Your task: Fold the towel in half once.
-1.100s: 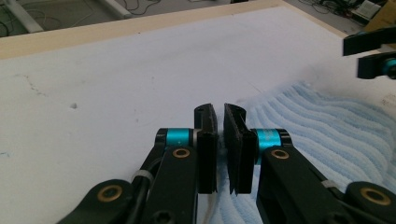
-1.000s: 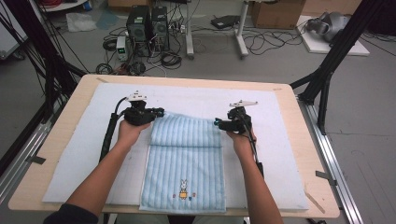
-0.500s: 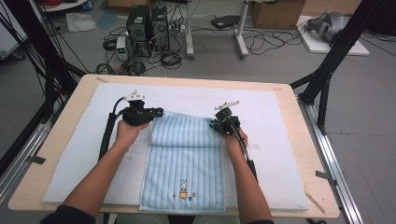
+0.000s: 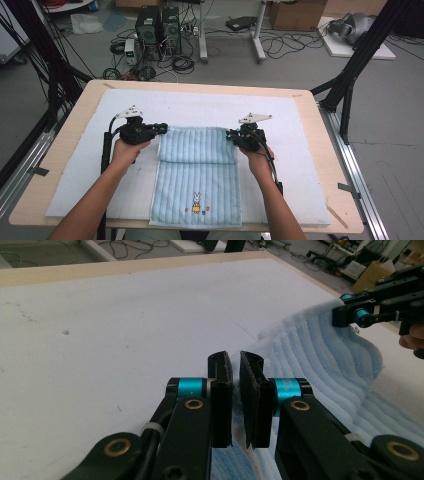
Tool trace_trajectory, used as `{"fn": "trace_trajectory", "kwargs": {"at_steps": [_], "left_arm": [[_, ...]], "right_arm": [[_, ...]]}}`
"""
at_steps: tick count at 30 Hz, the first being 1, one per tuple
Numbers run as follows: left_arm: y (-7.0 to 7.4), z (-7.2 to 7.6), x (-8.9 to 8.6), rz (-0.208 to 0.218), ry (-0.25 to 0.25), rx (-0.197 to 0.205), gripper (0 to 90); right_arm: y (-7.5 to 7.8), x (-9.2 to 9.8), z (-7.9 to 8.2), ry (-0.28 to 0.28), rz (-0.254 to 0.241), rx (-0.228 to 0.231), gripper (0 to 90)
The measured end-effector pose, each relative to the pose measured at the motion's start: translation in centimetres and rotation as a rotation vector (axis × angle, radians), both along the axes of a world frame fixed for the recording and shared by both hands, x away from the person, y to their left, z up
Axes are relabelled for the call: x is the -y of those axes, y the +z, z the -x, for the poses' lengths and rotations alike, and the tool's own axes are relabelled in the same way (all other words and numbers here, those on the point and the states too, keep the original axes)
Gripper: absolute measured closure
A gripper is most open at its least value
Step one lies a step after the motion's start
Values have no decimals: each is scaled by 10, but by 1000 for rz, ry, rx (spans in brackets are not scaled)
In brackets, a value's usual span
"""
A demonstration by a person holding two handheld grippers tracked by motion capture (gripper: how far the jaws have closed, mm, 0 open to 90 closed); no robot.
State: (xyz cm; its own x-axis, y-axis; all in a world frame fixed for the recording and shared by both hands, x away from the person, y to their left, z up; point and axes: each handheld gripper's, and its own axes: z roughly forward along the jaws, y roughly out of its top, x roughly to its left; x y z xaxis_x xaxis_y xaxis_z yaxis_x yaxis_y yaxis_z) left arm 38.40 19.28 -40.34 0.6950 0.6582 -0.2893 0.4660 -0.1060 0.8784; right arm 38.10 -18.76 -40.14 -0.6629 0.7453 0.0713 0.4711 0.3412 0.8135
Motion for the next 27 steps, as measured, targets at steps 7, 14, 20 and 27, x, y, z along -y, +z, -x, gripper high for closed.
{"fn": "trace_trajectory", "kwargs": {"at_steps": [7, 14, 20, 27], "left_arm": [[-10, 26, -3, 14, -56, -38, 821], [-28, 44, -6, 9, -73, -61, 822], [-40, 54, -7, -14, -94, -112, 817], [-42, 62, -7, -30, -149, -124, 812]], "right_arm": [[-3, 8, 31, 63, -62, 0, 821], [-14, 21, 58, 88, -94, -30, 819], [-20, 27, 68, 125, -100, -71, 816], [-31, 26, 85, 161, -45, -137, 808]]}}
